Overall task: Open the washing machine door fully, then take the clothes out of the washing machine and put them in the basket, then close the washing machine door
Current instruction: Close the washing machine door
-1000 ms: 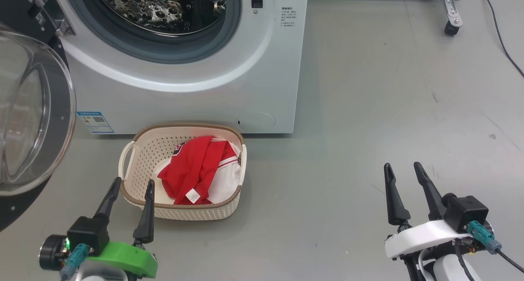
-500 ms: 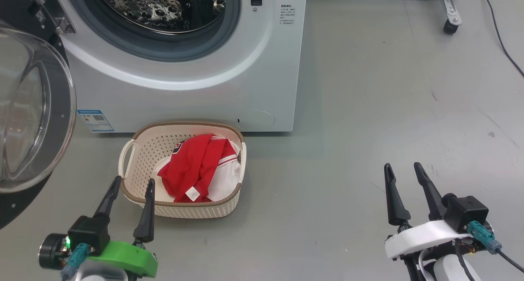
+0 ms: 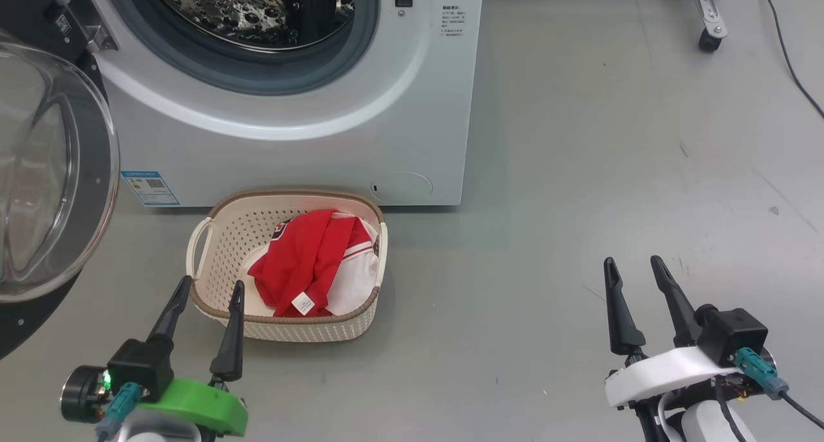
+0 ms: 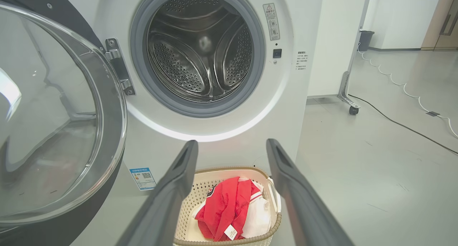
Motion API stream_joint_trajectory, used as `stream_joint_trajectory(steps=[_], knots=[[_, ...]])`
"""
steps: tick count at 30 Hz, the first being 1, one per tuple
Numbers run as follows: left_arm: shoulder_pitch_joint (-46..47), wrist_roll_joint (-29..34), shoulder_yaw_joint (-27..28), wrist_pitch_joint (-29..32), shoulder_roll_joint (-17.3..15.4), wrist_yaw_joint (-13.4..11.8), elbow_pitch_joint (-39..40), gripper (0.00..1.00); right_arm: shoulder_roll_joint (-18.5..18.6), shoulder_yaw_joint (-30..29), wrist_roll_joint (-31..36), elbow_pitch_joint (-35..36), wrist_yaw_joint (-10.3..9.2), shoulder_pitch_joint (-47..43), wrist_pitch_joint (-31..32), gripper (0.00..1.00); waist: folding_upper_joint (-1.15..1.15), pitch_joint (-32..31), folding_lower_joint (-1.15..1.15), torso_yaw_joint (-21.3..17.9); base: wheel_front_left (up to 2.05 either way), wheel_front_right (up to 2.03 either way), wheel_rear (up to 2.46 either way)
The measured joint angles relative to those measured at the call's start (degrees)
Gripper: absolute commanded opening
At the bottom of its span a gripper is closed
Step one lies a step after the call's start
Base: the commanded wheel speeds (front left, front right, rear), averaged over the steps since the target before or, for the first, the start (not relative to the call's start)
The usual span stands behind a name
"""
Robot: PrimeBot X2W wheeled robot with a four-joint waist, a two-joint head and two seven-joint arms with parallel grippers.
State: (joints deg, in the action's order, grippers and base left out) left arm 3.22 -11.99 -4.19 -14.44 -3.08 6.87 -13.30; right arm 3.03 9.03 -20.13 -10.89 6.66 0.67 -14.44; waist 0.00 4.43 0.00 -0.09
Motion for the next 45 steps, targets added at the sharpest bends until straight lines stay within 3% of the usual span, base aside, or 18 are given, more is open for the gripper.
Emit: stream_joint_trajectory(steps=[10, 18, 45], knots=[[0.0, 0.3, -0.6, 0.0, 0.0, 0.0, 0.3, 1.00, -0.2, -0.6, 0.0, 0.0, 0.00, 0.0, 0.0, 1.00, 0.00, 0.2, 0.00, 0.2, 0.00, 0.00, 0.00], [0.1, 0.5, -2.3, 0.0, 0.2, 0.0, 0.2, 1.00, -0.2, -1.0, 0.0, 0.5, 0.00, 0.0, 0.0, 1.00, 0.00, 0.9, 0.00, 2.9, 0.00, 0.00, 0.00], [0.1, 0.5, -1.2, 0.0, 0.4, 0.0, 0.4, 1.00, 1.2, 2.5, 1.0, -1.4, 0.31, 1.3, 0.0, 1.00, 0.00, 2.3, 0.00, 22.5, 0.00, 0.00, 0.00]])
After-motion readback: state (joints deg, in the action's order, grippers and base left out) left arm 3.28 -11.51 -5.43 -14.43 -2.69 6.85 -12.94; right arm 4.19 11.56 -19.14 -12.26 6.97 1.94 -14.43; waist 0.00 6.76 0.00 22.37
